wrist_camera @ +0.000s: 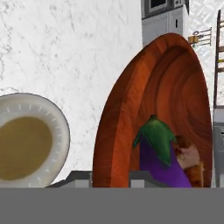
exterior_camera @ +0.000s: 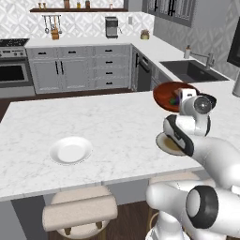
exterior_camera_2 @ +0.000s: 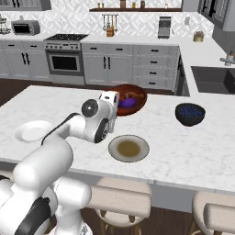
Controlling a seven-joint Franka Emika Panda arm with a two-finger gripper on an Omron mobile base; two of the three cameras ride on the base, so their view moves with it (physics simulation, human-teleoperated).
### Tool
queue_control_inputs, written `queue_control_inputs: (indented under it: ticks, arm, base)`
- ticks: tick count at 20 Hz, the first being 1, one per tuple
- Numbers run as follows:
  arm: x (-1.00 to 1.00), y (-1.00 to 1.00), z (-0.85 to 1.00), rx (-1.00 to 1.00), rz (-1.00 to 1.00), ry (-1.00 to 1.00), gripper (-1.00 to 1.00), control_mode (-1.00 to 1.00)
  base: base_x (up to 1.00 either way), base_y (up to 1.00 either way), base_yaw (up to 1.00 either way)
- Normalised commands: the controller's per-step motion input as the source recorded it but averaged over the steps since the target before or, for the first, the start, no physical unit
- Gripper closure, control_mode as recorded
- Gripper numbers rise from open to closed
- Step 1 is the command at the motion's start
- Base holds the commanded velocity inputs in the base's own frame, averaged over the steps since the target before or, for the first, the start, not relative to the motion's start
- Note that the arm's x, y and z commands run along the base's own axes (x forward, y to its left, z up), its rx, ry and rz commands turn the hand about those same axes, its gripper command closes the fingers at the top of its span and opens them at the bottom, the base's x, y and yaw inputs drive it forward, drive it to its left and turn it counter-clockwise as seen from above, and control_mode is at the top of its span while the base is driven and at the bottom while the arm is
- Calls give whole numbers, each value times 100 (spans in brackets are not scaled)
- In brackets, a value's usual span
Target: Pick the chicken drumstick and eggplant from their plates and place them in the bowl. Then put the bowl in the fridge.
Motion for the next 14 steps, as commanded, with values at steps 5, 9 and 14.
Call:
queue_control_inputs:
  ticks: [5, 9, 14]
  arm:
    - [0, 11, 48, -6, 9, 29, 100, -100]
    - [-8, 0, 13, 1, 21, 11, 100, -100]
    - [-54, 16, -2, 0, 9, -1, 100, -100]
  base:
    - [0, 0, 0]
    - [0, 0, 0]
    - [0, 0, 0]
